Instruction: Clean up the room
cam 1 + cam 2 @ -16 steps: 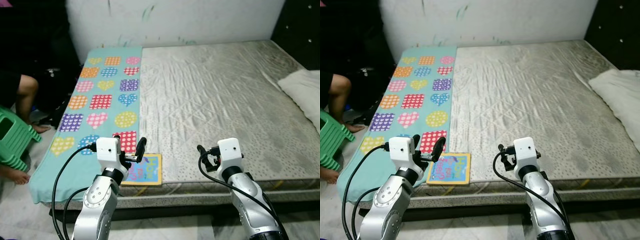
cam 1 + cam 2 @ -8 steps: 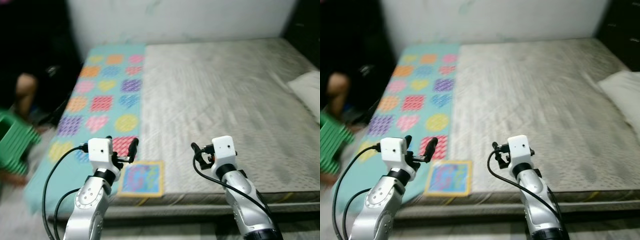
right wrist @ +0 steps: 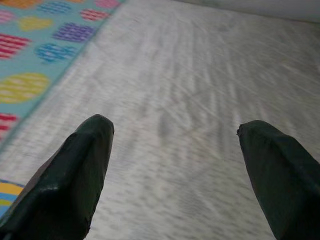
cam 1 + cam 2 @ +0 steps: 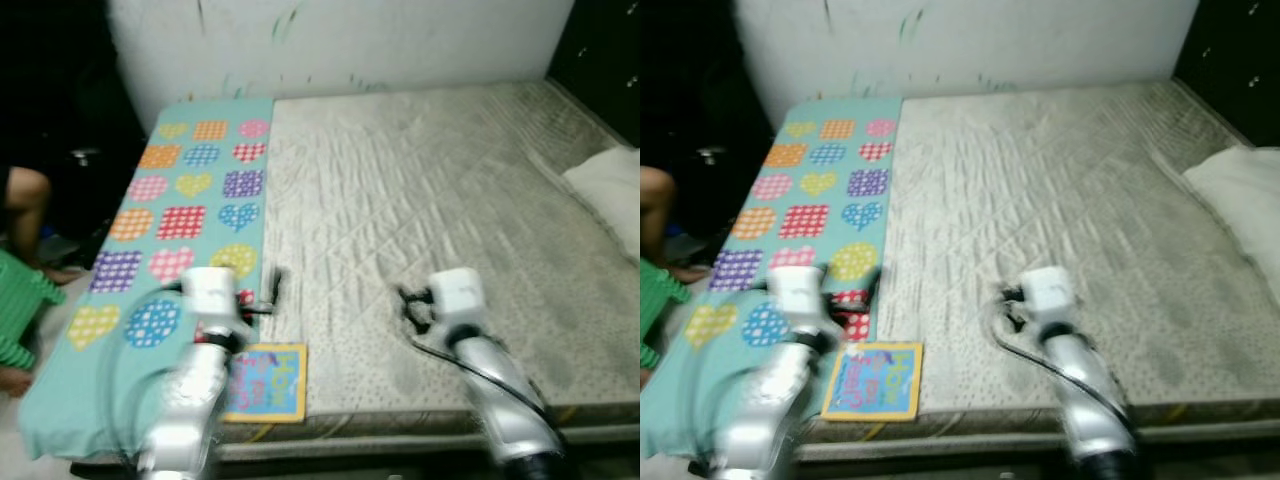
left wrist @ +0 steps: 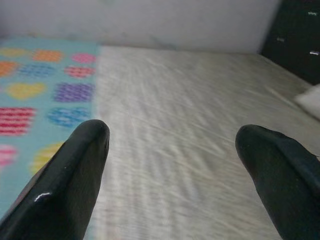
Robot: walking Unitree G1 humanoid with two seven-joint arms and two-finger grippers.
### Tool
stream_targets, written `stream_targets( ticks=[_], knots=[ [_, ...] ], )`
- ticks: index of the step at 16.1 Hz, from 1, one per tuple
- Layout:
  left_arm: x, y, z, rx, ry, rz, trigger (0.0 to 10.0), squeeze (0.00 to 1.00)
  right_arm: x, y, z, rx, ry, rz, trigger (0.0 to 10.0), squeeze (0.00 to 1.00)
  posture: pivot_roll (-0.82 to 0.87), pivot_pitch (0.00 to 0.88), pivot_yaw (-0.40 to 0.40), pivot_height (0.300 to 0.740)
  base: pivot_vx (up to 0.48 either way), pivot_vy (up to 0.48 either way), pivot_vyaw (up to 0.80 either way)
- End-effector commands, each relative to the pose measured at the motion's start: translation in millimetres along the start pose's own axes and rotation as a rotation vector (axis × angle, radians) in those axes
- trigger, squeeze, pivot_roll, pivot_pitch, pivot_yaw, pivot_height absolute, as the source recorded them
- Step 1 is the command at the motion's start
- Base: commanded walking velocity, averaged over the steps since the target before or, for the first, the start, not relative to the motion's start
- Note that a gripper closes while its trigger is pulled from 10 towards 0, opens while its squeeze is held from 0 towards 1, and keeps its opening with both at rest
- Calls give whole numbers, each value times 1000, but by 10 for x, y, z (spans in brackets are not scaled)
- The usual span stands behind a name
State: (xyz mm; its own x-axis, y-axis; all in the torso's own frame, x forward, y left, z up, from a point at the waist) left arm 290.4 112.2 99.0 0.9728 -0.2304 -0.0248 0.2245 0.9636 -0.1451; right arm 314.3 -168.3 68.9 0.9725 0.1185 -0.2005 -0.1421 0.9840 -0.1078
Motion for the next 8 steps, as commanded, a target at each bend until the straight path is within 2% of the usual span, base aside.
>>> stream_targets(
  ticks=[1, 4, 8],
  knots=[
    [-41, 143, -47, 28, 31, 48, 10000, 0, 16, 106, 34, 13, -16, 23, 10000, 0, -139, 73, 49, 740, 0, 0, 0],
    [-36, 146, -54, 15, 35, 53, 10000, 0, 17, 108, 27, 15, -11, 20, 10000, 0, -142, 76, 49, 740, 0, 0, 0],
    [-23, 156, -58, 4, 41, 67, 10000, 0, 18, 101, 26, 16, -10, 17, 10000, 0, -143, 79, 52, 740, 0, 0, -800]
  ],
)
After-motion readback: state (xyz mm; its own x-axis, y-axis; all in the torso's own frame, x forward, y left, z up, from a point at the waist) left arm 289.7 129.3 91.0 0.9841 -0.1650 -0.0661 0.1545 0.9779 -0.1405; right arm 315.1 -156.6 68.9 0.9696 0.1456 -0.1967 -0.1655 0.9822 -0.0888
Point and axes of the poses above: a point about 5 cm out from each wrist's last joint towards the gripper, its own x axis pointing out of the wrist towards the gripper, its own z axis along the axis of the wrist's last joint, y = z × x, the point moved 2 cm from there along x, pointing out of the wrist towards the gripper, and after that the axes turned 3 degrees about x, right-handed, at the moved point
